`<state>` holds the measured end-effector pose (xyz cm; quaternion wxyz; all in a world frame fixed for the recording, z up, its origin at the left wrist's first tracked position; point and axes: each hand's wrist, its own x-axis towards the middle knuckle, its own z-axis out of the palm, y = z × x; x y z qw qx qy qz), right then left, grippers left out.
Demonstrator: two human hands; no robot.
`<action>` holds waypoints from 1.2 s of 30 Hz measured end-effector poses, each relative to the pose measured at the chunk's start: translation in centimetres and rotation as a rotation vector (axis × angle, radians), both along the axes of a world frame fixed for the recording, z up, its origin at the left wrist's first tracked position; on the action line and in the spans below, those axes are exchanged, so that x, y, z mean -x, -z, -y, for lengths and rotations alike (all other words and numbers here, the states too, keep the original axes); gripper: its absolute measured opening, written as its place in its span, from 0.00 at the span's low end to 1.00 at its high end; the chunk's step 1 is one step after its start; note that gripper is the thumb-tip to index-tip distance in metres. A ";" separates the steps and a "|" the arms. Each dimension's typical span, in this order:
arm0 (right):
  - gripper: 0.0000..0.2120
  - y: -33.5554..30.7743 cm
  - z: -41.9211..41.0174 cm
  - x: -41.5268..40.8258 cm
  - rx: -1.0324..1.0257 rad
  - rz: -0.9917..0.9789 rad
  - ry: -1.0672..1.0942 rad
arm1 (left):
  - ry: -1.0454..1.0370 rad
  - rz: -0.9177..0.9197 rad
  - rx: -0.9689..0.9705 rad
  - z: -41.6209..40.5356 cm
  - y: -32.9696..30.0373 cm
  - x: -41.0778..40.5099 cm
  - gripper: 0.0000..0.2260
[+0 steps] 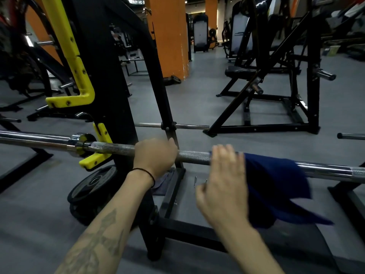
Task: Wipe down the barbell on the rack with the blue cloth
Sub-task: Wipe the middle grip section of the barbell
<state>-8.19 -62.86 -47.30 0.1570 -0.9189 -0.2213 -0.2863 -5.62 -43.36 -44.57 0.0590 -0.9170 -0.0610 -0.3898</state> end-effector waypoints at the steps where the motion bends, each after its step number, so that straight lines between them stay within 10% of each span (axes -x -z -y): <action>1: 0.46 0.0 -1.8 0.2 0.026 0.006 -0.063 | -0.008 -0.024 0.010 0.0 -0.2 0.1 0.26; 7: 0.46 -0.6 1.3 -1.3 0.122 -0.018 -0.240 | -0.099 -0.553 -0.029 0.8 -3.7 -0.6 0.20; 12: 0.44 -0.6 10.5 -1.8 -0.058 -0.050 0.130 | -0.051 -1.102 0.713 -0.2 -5.8 -2.9 0.17; 16: 0.44 -0.7 4.0 -0.6 -0.015 -0.046 0.083 | -0.134 -0.618 0.274 1.5 -4.8 -1.3 0.21; 22: 0.41 -1.0 2.6 -0.8 0.155 0.027 -0.247 | 0.091 0.059 0.225 4.2 0.3 0.6 0.19; 29: 0.50 -0.1 11.2 -1.4 0.004 -0.039 0.087 | 0.051 0.209 0.124 3.6 1.5 -0.8 0.18; 36: 0.42 -0.5 -0.1 -0.7 0.046 0.003 -0.185 | 0.021 0.143 0.084 3.5 1.5 -0.5 0.16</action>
